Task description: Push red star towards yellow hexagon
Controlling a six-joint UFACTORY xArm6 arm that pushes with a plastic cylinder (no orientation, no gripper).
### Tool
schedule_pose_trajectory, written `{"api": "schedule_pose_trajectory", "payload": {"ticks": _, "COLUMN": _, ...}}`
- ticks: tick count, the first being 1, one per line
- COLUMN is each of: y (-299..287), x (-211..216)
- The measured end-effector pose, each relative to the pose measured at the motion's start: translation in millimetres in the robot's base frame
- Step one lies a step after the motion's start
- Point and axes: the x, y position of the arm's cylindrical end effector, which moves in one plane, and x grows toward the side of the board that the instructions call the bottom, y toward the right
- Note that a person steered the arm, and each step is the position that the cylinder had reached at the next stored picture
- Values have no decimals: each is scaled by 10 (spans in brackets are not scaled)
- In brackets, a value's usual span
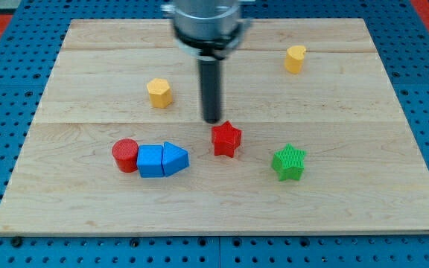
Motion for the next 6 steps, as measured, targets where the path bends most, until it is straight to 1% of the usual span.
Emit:
{"api": "schedule_pose_trajectory", "payload": {"ticks": 1, "y": 689, "x": 244}}
{"api": "schedule_pose_trajectory", "payload": {"ticks": 2, "y": 600, "x": 653}}
{"api": "schedule_pose_trajectory", "payload": {"ticks": 3, "y": 165, "x": 642}}
{"api": "schedule_pose_trajectory", "payload": {"ticks": 4, "y": -147, "x": 482}}
{"api": "schedule_pose_trajectory", "payload": {"ticks": 5, "y": -203, "x": 305}}
{"api": "schedule_pose_trajectory", "payload": {"ticks": 6, "y": 68, "x": 287}}
